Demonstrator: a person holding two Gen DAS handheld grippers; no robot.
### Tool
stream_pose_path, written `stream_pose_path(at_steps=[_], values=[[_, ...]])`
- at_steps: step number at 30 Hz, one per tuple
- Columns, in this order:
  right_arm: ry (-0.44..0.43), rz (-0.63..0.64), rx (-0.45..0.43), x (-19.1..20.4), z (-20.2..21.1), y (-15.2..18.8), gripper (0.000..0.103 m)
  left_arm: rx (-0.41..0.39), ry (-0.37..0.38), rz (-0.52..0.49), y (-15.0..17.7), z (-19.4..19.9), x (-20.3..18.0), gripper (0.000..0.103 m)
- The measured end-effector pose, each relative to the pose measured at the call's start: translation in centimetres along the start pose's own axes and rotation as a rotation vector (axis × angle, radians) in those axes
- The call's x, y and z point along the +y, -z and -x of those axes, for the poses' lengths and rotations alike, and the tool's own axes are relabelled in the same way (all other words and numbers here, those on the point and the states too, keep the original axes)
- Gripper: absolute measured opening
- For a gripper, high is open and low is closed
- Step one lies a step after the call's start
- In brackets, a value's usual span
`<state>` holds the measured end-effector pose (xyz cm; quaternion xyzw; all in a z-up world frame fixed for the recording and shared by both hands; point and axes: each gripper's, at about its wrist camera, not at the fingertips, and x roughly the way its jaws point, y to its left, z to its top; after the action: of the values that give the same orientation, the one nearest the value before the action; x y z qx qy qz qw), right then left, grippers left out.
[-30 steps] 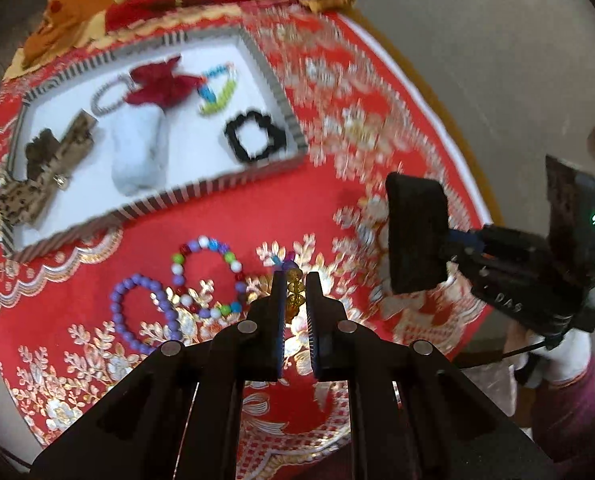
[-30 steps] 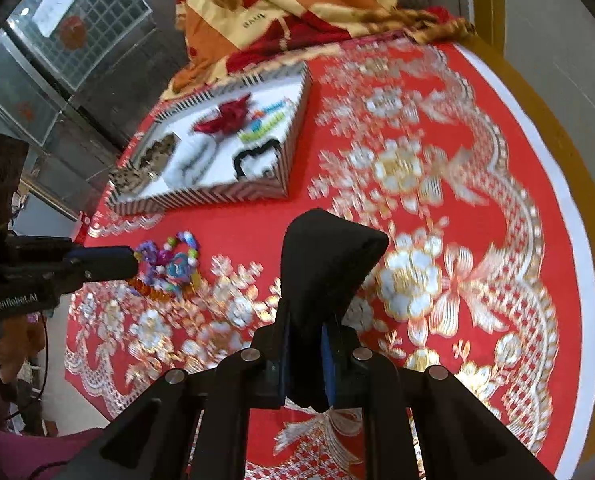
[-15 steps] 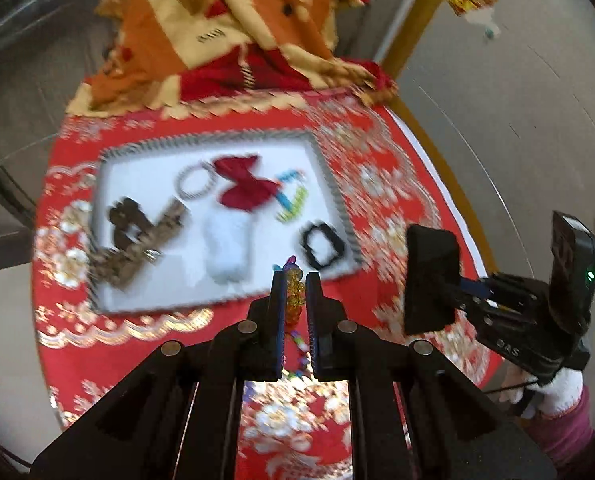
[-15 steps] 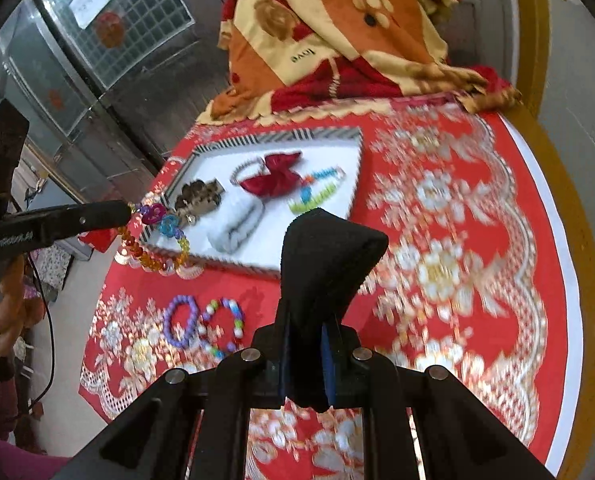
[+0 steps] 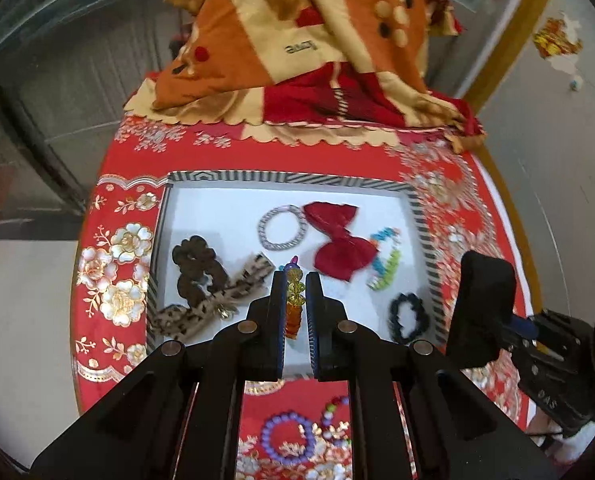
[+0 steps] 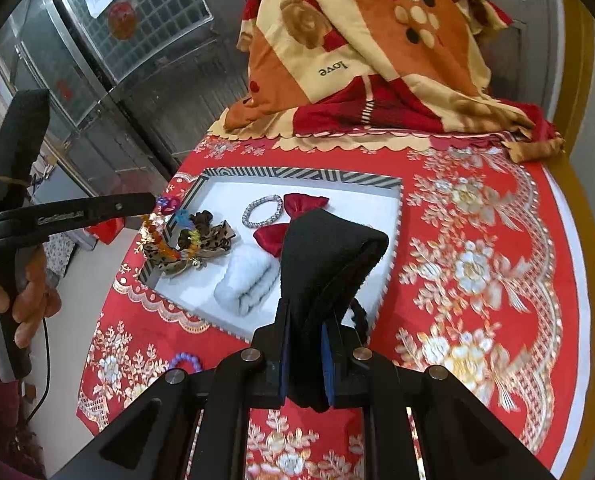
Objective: Organize jewelry
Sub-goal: 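Carry bracelet and black cushion into the tray and open both tools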
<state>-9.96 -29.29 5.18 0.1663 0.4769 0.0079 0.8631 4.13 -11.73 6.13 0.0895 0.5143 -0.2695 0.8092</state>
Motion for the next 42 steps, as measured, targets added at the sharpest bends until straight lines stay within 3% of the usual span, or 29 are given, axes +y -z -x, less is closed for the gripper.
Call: stream_pose_path(at_steps=[15,26,35,36,38,42], values=[[-0.073,-0.010,0.093,-0.5,-6.8,-2.5,0.012,0.016,-0.120,0.069,-4.2,-5.1,2.0,0.008],[-0.103,-0.028,0.176,-1.0,-11.0,-2.3,0.012,0.077,-0.126,0.116,-5.3,-9.4,3.4,0.008],[-0.066,0.004,0.214,-0.6,-13.4,-2.0,0.013,0.122,-0.147,0.128,-5.0,-12.3,3.9,0.008],[-0.057,0.009,0.216,-0.6,-13.5,-2.0,0.015,0.126,-0.151,0.129,-4.9,-12.5,4.0,0.008],[-0.055,0.008,0.215,-0.6,-13.6,-1.9,0.042,0.137,-0.152,0.140,-4.8,-12.8,4.3,0.008],[-0.073,0.000,0.211,-0.5,-13.4,-1.6,0.045,0.158,-0.156,0.163,-4.4,-13.1,4.8,0.009]])
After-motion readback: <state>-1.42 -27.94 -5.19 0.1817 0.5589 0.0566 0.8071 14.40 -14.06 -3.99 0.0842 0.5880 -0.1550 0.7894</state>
